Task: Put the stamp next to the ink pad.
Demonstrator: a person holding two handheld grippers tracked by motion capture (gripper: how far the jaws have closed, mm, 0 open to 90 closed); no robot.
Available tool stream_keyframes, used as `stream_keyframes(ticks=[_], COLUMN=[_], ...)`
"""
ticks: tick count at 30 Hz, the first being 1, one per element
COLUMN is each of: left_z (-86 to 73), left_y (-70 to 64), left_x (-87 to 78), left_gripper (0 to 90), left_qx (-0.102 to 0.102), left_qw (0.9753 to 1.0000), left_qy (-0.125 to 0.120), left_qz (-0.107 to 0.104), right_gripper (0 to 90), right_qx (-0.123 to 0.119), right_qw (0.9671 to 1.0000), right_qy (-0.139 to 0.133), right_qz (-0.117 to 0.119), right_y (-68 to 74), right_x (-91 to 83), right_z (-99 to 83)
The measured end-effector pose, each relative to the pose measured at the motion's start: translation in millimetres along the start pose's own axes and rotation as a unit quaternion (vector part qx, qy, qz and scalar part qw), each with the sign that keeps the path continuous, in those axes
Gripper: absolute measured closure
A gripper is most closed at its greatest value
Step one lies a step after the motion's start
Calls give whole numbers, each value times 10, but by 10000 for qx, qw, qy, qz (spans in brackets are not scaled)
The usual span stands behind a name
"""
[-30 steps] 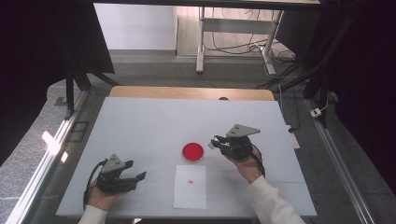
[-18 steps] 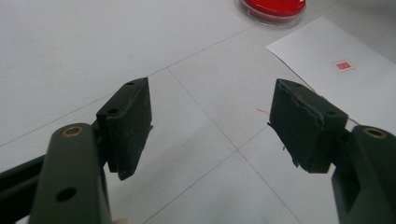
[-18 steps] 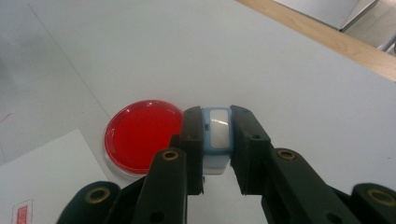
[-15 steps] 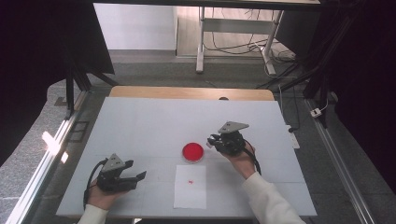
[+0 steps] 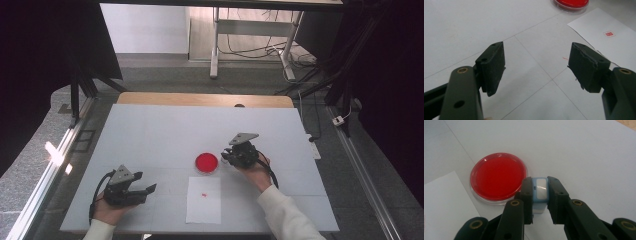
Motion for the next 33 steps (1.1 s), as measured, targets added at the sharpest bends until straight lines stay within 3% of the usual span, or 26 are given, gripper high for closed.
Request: stream_keyframes(ticks=[3,7,12,15,25,33], left_z=[0,2,3,3,5,28], left_y=[-3,-6,-1,-1,15,4], left_x=[0,-2,-2,-2,5,31], left_gripper=[297,296,294,293,294,294], left_qx=[5,4,-15,-15,-13,18], left_qw=[10000,10000,10000,10000,10000,9999], left_qy=[2,-7,-12,-9,-21,-33], left_qz=[1,-2,0,-6,-40,-97], right_gripper=[723,621,461,414,399,415], right_qx=[23,57,242,255,225,204], right_qw=[10000,10000,9991,9986,9950,9933], right_qy=[6,-24,-335,-472,-972,-1123], right_qz=[12,-25,71,46,-73,-199], right_y=[-8,-22,-41,-46,-1,43], right_x=[1,3,-53,-101,-457,-793], right_z=[-5,-6,23,30,-59,-350])
Point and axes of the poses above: each handheld gripper's, and its own axes: x roughly forward along the jaws, z roughly out of its top, y roughly to its left, the point moved 6 cm from there along x, roughly forward along the jaws, and after that the axes turned 9 degrees about z, right-handed, at the moved point
